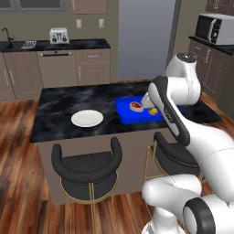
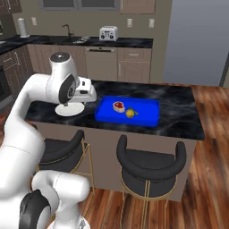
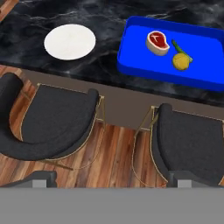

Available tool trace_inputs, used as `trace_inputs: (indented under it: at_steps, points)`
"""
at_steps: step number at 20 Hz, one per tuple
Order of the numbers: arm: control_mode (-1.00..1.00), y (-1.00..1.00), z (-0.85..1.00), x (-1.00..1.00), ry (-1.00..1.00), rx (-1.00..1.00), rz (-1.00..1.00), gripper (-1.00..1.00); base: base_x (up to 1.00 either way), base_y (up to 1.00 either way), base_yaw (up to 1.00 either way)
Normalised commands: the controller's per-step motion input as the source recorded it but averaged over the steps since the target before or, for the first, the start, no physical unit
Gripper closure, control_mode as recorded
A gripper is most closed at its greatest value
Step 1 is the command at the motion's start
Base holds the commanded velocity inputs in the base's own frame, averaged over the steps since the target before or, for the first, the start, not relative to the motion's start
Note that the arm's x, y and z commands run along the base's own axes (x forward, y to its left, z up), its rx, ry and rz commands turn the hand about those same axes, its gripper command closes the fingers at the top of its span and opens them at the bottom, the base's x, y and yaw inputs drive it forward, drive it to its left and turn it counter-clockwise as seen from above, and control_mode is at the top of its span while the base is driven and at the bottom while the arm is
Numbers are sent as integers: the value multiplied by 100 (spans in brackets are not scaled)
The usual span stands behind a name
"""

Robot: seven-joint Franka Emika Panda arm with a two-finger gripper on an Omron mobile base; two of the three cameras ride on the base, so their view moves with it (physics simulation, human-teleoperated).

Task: Create a steak meal by picking up the steak and asparagus from the tray and placing them on the plate. Leave the lemon on the tray.

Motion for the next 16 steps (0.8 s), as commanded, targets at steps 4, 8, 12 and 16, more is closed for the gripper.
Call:
trace_inputs:
  at_steps: [4, 8, 12, 16]
  points:
    - [-100, 0, 0, -20, -14, 0, 19, -100, 0, 0, 0]
    - [-100, 0, 0, -36, -6, 0, 9, -100, 0, 0, 0]
    - [-100, 0, 0, -21, 0, -1, 0, -100, 0, 0, 0]
    - [-100, 0, 0, -22, 0, -2, 0, -100, 0, 0, 0]
